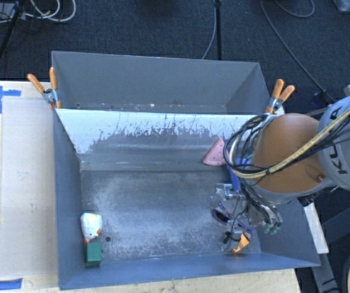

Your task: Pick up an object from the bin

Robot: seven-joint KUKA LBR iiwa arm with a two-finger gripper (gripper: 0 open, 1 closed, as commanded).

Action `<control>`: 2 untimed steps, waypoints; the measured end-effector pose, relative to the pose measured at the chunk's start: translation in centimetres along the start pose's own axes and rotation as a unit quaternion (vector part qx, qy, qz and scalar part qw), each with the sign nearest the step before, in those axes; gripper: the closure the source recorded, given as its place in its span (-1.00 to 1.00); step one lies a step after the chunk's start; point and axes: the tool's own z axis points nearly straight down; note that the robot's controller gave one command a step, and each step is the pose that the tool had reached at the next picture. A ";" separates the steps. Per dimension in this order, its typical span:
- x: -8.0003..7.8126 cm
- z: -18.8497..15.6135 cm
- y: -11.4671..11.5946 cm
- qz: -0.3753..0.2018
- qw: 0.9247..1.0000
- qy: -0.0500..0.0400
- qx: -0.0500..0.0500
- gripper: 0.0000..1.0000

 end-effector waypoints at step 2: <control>-0.3 6.8 -5.9 -0.034 0.999 -0.003 0.000 -1.00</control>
Offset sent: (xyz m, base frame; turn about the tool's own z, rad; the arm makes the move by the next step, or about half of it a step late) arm 0.0000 -0.0768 -0.0904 -0.0791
